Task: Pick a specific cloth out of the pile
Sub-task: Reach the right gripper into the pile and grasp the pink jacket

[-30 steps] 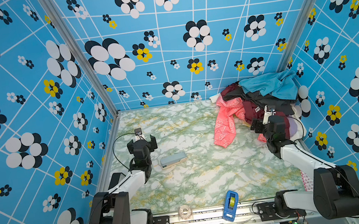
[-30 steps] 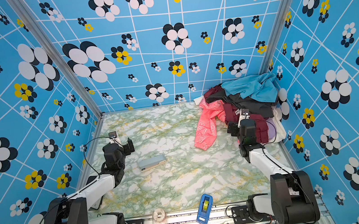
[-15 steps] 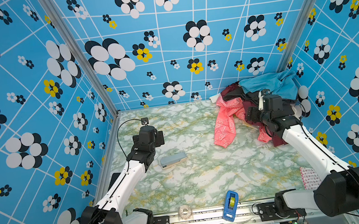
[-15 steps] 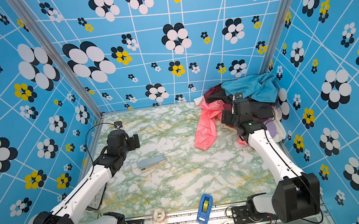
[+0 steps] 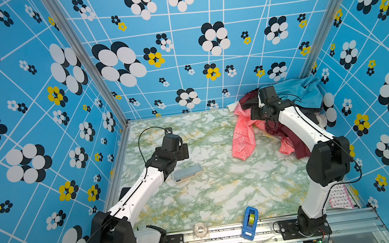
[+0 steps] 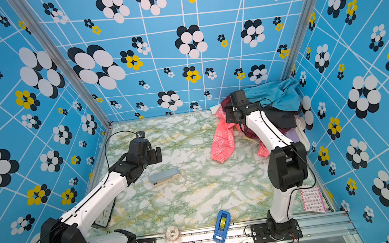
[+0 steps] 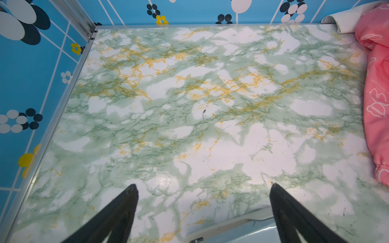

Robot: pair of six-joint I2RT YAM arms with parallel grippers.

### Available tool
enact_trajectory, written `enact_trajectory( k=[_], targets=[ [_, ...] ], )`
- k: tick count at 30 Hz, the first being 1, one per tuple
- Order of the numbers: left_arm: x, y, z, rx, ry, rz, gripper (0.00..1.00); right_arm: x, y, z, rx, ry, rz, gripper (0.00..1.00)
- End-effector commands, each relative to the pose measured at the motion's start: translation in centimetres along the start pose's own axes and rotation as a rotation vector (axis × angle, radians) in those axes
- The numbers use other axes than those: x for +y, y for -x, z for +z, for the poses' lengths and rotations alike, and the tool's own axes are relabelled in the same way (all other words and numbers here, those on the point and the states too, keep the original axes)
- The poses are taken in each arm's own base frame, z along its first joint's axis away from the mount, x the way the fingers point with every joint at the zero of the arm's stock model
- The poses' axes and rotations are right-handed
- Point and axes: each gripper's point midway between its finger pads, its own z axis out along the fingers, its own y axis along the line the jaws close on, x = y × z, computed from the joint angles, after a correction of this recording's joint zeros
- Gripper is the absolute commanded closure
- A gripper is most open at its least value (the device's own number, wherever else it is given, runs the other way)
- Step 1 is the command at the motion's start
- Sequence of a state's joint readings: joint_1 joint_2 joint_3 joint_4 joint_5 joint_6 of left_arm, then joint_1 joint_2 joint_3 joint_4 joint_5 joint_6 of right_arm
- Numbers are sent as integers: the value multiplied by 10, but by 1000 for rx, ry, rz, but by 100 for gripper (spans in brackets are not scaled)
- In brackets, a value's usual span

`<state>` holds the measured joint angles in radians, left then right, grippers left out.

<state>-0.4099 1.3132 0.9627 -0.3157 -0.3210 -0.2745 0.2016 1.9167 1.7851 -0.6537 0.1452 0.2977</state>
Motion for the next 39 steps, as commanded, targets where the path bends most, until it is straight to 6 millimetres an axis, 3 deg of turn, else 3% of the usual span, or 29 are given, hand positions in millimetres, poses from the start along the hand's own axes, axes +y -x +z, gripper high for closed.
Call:
enact_trajectory(
  k=[1, 12, 23, 30, 39],
  targets=[
    [-10, 4, -2, 12, -24, -12, 1, -2, -6, 16, 93, -48, 40, 41],
    [-15, 2, -1, 23, -26, 2, 0, -12, 0, 66, 153, -156, 130, 33],
    [-13, -1, -1, 34, -14, 14, 1, -28, 6, 85, 126, -211, 174, 25],
    [-12, -1, -1, 34, -8, 13, 1, -19, 11, 97, 108, -157, 192, 22],
    [-12, -2, -1, 35, -5, 19, 1, -7, 25, 98, 62, -93, 220, 22]
  ],
)
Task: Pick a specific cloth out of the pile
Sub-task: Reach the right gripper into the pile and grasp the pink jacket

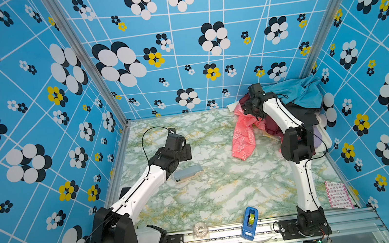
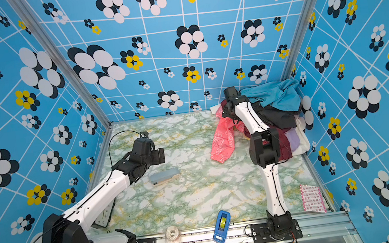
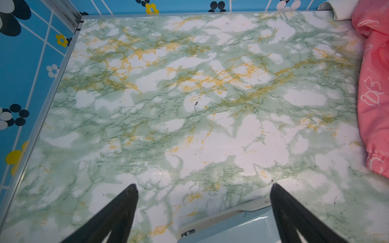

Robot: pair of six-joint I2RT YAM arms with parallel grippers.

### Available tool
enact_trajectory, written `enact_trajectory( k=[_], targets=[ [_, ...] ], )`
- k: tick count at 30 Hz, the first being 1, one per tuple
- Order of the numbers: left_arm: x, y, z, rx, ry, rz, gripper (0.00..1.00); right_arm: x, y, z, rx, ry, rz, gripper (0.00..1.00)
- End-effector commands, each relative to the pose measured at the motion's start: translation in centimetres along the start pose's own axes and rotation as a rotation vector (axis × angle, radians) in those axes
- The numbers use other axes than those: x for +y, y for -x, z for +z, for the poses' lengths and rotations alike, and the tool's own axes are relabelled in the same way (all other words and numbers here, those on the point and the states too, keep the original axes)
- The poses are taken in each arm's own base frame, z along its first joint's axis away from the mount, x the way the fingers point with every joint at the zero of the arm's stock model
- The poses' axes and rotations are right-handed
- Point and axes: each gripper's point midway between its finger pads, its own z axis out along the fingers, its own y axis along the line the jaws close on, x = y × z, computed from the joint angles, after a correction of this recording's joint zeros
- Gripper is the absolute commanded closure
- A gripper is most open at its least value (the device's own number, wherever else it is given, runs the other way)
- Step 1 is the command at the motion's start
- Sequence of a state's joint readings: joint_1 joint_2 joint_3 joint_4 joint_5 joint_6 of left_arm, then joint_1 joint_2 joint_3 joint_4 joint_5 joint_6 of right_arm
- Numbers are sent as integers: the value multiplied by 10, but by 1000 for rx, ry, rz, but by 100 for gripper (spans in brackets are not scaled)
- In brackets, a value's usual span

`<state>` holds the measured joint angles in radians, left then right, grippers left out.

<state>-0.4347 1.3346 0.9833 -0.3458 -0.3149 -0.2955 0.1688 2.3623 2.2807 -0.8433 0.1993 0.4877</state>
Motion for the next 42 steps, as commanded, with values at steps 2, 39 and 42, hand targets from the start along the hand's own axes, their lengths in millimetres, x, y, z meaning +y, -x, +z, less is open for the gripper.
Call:
enact_trajectory(
  k=[2, 39, 42],
  targets=[
    [-2, 2, 0, 9, 12, 15, 1, 5, 12, 0, -35, 22, 35, 22],
    [-5, 2, -10, 4, -13, 9, 1, -11, 32, -81, -193, 82, 90, 100],
    [-6, 2, -14, -8, -18, 8, 1, -17, 44, -108, -259, 116, 117, 100]
  ],
)
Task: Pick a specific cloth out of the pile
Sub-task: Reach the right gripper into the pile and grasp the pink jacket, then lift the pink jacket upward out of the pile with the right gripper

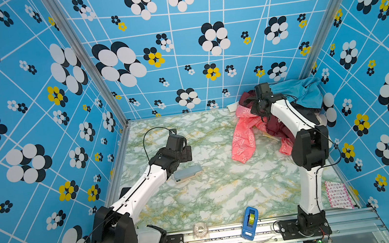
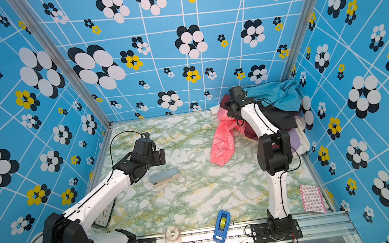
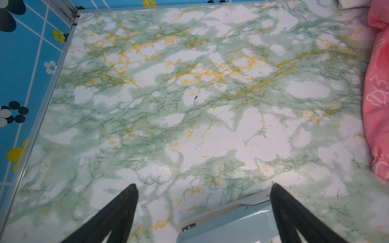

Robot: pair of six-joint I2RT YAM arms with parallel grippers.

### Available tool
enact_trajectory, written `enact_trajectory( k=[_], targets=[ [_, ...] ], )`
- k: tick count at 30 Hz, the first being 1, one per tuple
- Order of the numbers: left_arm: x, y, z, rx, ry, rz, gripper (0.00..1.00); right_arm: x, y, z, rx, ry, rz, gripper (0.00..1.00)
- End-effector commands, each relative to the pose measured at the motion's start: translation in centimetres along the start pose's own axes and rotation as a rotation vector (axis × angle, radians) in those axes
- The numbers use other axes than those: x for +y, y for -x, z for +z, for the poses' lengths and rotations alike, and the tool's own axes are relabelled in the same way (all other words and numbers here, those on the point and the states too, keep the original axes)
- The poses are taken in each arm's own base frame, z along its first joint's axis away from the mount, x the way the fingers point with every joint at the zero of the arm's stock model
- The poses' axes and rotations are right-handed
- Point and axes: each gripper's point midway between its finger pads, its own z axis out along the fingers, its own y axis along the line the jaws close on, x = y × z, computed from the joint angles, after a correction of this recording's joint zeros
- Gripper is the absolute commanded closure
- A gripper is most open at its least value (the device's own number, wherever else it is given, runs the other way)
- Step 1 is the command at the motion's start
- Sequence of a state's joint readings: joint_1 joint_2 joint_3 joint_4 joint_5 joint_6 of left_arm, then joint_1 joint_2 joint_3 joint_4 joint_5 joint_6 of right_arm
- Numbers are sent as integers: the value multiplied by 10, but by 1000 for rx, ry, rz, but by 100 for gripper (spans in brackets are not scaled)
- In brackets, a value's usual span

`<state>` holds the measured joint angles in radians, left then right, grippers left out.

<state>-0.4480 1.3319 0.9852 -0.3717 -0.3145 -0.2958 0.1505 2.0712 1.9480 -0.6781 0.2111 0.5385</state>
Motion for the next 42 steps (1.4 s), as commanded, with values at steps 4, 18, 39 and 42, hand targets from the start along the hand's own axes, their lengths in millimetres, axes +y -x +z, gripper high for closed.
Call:
enact_trajectory(
  k=[4, 18, 39, 42],
  targets=[
    [-1, 9, -15, -42, -13, -12, 1, 5, 57, -69, -211, 128, 68, 100],
    [-3, 9, -14, -40, -14, -9, 1, -11, 119, -136, -432, 388, 278, 100],
    [-3, 7, -13, -34, -14, -22, 1, -4, 156, -262, -670, 598, 239, 100],
    [-3, 7, -12, -34, -13, -22, 1, -4, 159, -279, -704, 616, 225, 100]
  ],
)
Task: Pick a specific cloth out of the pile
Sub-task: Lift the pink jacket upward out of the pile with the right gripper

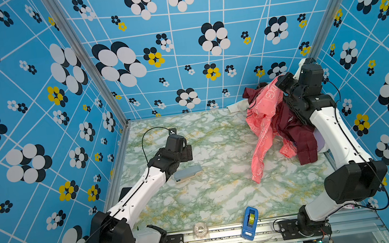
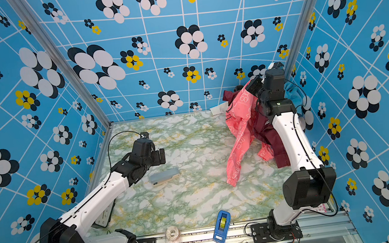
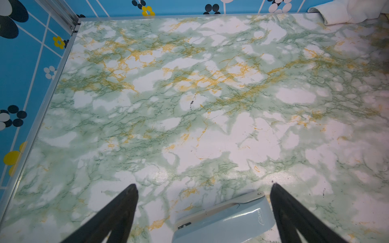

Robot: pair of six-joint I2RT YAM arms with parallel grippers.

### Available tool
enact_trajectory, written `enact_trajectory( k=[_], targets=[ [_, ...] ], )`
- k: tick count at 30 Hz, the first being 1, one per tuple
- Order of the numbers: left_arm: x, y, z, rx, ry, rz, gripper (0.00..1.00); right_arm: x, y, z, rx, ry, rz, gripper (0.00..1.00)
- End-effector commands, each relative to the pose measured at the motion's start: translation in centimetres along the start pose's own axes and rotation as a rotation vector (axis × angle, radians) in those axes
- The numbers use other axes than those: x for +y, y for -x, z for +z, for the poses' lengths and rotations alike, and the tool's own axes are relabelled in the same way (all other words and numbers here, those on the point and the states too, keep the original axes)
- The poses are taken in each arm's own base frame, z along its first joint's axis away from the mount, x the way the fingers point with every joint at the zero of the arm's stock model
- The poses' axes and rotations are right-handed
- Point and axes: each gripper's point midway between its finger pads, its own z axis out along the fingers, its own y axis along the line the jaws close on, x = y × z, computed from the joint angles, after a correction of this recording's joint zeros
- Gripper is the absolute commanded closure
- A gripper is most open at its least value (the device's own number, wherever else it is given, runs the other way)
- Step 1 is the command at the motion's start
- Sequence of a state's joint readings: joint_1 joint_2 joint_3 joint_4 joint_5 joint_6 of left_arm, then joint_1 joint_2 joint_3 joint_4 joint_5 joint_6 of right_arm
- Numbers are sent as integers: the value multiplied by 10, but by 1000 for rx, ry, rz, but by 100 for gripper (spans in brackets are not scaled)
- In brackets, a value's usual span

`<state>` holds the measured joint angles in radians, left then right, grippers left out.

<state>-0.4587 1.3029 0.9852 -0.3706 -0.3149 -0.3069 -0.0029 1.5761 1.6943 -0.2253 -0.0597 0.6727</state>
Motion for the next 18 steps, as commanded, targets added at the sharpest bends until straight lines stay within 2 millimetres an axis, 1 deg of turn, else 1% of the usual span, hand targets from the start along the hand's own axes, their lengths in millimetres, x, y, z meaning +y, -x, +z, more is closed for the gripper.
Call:
enact_trajectory(
  k=[1, 8, 14, 18],
  targets=[
    [0, 1, -3, -7, 3, -9, 1, 50, 56, -41, -188, 167, -52, 100],
    [0, 1, -4, -7, 4, -18, 1, 76, 72, -69, -237, 260, -80, 100],
    [0, 1, -4, -10, 3, -19, 1, 95, 77, -97, -262, 355, -98, 100],
    [-2, 1, -4, -13, 0, -22, 1, 110, 84, -117, -286, 417, -112, 100]
  ],
)
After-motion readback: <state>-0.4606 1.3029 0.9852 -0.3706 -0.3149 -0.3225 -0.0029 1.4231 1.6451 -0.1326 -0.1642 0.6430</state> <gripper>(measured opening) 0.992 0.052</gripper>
